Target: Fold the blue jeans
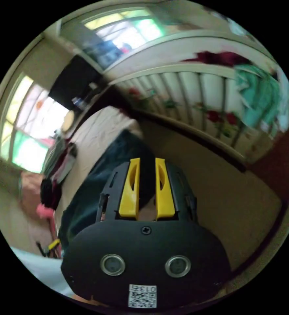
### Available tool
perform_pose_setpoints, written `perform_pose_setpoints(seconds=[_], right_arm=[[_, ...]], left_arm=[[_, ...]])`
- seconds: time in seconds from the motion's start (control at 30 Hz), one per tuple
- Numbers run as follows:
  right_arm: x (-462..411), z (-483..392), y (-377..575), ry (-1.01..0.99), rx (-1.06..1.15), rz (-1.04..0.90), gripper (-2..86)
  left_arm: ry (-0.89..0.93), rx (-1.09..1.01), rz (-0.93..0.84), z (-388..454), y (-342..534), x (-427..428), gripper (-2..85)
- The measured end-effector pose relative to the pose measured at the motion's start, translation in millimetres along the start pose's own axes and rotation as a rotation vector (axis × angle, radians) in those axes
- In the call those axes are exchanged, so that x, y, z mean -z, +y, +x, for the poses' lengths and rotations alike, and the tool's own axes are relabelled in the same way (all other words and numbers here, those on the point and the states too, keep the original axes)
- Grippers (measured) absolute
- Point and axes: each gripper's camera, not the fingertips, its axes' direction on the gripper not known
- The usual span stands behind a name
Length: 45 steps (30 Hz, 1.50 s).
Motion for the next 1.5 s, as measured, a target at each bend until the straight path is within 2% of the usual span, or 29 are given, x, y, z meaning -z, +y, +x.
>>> perform_pose_setpoints(seconds=[0.03,0.1,0.13,0.2,0.23,0.27,0.4,0.47,0.57,0.67,0.8,0.93,1.03,1.1,1.17,1.27,1.37,1.43,1.5], right_arm=[[-7.8,-20.3,-4.1,-0.054,0.061,-0.028,7.5],[-55.8,-120.6,-8.4,-0.318,0.321,-0.206,7.9],[-70.0,-150.1,-5.0,-0.369,0.397,-0.266,7.9],[-121.8,-270.0,24.7,-0.522,0.691,-0.466,8.0],[-132.8,-298.6,34.6,-0.557,0.757,-0.504,8.1],[-154.1,-354.0,56.1,-0.608,0.877,-0.583,8.0],[-207.9,-503.8,131.5,-0.601,1.237,-0.773,8.1],[-223.2,-547.7,160.4,-0.554,1.358,-0.829,8.1],[-244.8,-597.1,198.6,-0.439,1.490,-0.889,8.3],[-259.3,-627.8,223.7,-0.411,1.508,-0.978,8.8],[-264.5,-661.3,250.9,-0.349,1.567,-0.962,7.5],[-277.0,-690.8,255.7,-0.334,1.490,-1.021,4.6],[-274.0,-717.5,245.5,-0.363,1.464,-1.004,3.2],[-277.2,-731.9,214.2,-0.518,1.248,-1.076,2.7],[-286.9,-732.9,207.2,-0.571,1.144,-1.112,2.7],[-309.7,-733.9,215.7,-0.528,0.974,-1.155,3.1],[-300.1,-745.5,215.4,-0.485,0.952,-1.040,4.0],[-274.3,-758.6,210.7,-0.463,1.035,-0.932,5.2],[-224.4,-779.5,223.4,-0.491,1.219,-0.741,6.7]], left_arm=[[-0.045,0.008,0.015,-4.8,-1.1,-1.0,-0.3],[-0.101,0.024,0.008,-14.6,-2.6,-8.5,-0.3],[-0.115,0.040,-0.007,-22.9,-1.6,-16.8,-0.3],[-0.122,0.036,-0.126,-33.2,5.2,-41.1,-0.3],[-0.105,0.007,-0.247,-36.4,15.9,-62.4,-0.3],[-0.118,-0.007,-0.160,-36.1,31.0,-63.2,-0.2],[-0.141,0.092,-0.112,-50.6,57.2,-56.6,0.3],[-0.264,0.168,0.018,-66.0,75.4,-41.7,1.4],[-0.297,0.279,0.039,-104.0,95.2,-48.8,7.3],[-0.174,0.445,0.012,-151.6,116.5,-71.1,12.7],[-0.022,0.507,-0.004,-185.0,138.6,-102.0,12.8],[0.119,0.454,0.014,-206.4,156.6,-127.4,4.6],[0.042,0.389,0.005,-212.2,169.4,-130.3,2.4],[0.003,0.385,0.024,-220.1,184.2,-128.0,1.9],[0.079,0.466,0.100,-245.7,209.5,-130.6,1.9],[0.146,0.454,0.085,-267.2,218.3,-150.5,2.7],[0.197,0.471,0.093,-285.5,234.4,-154.7,4.4],[0.173,0.484,0.120,-291.8,253.3,-142.5,6.4],[0.160,0.493,0.106,-293.2,275.4,-133.1,9.1]])
